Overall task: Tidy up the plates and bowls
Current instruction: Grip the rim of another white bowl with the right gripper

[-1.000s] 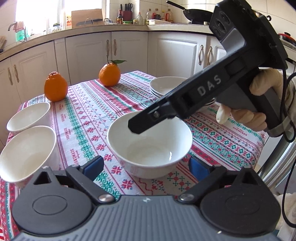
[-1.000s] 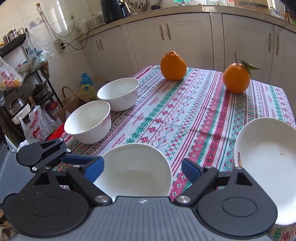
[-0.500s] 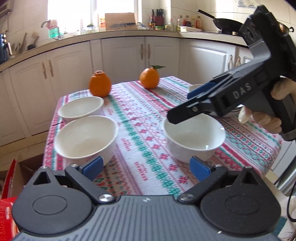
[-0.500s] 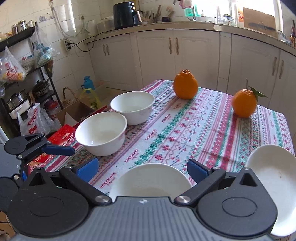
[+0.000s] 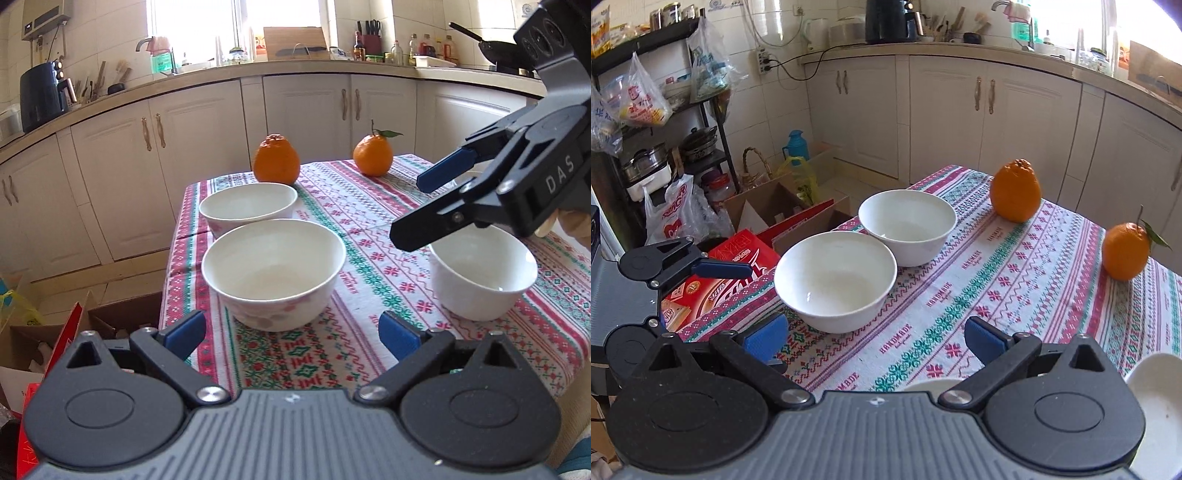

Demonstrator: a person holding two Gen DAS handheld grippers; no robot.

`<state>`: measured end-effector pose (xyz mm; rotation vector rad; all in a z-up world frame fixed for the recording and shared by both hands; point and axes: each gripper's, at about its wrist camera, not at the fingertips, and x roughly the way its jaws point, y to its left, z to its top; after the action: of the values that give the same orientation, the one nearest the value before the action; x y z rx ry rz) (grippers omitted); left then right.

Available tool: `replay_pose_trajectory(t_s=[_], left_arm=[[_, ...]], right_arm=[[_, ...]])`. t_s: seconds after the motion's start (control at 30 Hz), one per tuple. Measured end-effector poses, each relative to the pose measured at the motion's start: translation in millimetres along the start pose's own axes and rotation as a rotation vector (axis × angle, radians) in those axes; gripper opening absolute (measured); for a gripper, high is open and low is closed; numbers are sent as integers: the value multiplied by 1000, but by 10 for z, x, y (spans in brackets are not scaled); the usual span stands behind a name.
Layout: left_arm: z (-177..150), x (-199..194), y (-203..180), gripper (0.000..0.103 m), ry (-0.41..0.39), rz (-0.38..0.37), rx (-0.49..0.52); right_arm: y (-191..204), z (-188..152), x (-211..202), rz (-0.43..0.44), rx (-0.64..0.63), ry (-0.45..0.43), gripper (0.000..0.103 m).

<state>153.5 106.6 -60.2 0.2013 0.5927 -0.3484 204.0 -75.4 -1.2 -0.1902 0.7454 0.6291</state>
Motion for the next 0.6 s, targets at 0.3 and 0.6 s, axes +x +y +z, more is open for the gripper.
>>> replay_pose_trajectory(t_s=[0.3,0.6], left_arm=[[5,164,181,99,11,-2,-21],[38,297,241,93,12,-57,-22]], right_arm=[[-15,198,343,79,4,48,103],[-105,378,728,145,16,103,91]])
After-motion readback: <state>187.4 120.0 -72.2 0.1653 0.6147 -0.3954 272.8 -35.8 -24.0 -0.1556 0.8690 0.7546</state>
